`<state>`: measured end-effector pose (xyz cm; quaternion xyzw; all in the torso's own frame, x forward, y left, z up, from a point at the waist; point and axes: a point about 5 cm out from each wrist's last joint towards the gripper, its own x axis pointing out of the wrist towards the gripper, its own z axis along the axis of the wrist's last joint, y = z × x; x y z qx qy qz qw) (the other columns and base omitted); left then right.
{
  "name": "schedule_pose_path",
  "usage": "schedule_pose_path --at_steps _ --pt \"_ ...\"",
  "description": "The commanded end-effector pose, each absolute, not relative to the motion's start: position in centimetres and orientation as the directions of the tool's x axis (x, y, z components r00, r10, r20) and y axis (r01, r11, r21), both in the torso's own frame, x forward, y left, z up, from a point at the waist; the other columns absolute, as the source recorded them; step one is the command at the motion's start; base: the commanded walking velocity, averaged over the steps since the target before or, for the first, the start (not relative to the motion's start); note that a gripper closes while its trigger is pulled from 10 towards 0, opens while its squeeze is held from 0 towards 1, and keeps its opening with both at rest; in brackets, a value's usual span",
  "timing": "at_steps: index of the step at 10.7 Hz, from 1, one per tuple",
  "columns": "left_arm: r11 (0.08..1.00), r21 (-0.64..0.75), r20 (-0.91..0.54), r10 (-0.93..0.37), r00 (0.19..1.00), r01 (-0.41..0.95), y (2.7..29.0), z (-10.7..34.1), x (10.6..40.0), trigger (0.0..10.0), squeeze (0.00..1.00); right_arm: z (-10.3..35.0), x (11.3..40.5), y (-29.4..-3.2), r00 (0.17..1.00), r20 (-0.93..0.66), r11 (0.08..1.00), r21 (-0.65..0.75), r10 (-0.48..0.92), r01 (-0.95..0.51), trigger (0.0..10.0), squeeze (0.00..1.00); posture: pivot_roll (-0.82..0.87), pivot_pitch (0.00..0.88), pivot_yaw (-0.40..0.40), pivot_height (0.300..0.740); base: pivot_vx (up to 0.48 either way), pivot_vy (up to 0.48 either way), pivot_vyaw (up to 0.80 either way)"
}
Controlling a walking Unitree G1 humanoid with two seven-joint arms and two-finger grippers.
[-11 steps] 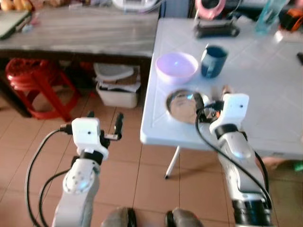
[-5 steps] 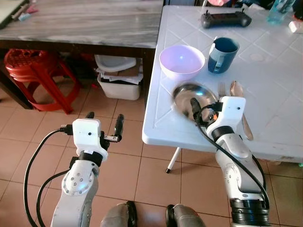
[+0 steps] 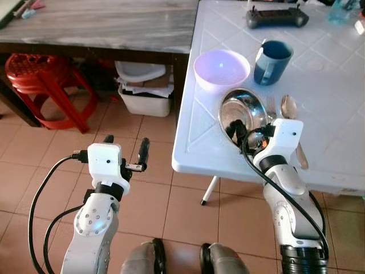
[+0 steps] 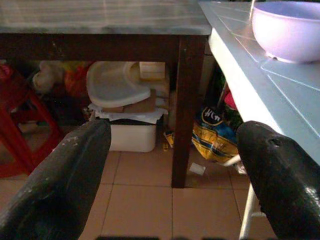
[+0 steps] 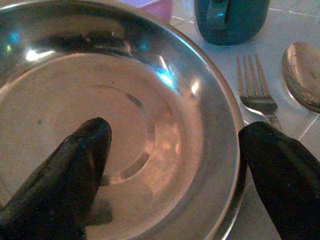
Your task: Setting the table
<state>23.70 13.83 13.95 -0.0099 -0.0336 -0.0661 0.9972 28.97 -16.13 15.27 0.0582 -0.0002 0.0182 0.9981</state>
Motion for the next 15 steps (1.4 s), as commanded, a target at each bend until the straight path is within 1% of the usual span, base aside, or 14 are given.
schedule_pose_path --at_steps 1,4,7,10,11,13,15 --pt "0.99 -0.013 0.072 -0.141 0.987 0.143 13.8 14.2 23.4 10.0 0.0 14.6 28.7 -16.1 0.999 -0.035 0.991 0.132 0.033 -0.028 10.0 0.0 -0.03 0.249 0.052 0.74 0.0 0.0 0.0" --pt "0.989 -0.013 0.072 -0.146 0.987 0.148 13.8 14.2 23.5 10.0 0.0 15.5 28.6 -16.1 1.0 -0.014 0.986 0.164 0.018 -0.015 10.0 0.0 -0.03 0.25 0.054 0.74 0.0 0.0 0.0" --pt "0.988 -0.011 0.072 -0.15 0.986 0.151 13.9 14.3 23.6 10.0 0.0 17.2 28.5 -15.7 0.999 0.021 0.978 0.208 0.026 -0.03 10.0 0.0 -0.03 0.241 0.054 0.74 0.0 0.0 0.0" --pt "0.986 -0.009 0.077 -0.166 0.983 0.168 13.6 14.3 23.9 10.0 0.0 19.2 29.0 -15.5 0.997 0.07 0.97 0.237 0.033 -0.049 10.0 0.0 -0.04 0.219 0.054 0.74 0.0 0.0 0.0" --pt "0.985 -0.009 0.078 -0.173 0.982 0.175 13.6 14.3 24.0 10.0 0.0 19.0 28.7 -15.5 0.997 0.059 0.97 0.237 0.042 -0.055 10.0 0.0 -0.04 0.217 0.051 0.74 0.0 0.0 0.0" --pt "0.983 -0.012 0.078 -0.179 0.981 0.181 13.6 14.3 23.9 10.0 0.0 17.1 27.8 -15.9 0.999 -0.025 0.966 0.258 0.033 -0.026 10.0 0.0 -0.04 0.221 0.05 0.74 0.0 0.0 0.0" --pt "0.983 -0.012 0.074 -0.183 0.98 0.185 13.6 14.2 23.6 10.0 0.0 16.4 27.5 -16.1 0.998 -0.049 0.968 0.252 0.027 -0.014 10.0 0.0 -0.03 0.233 0.057 0.74 0.0 0.0 0.0"
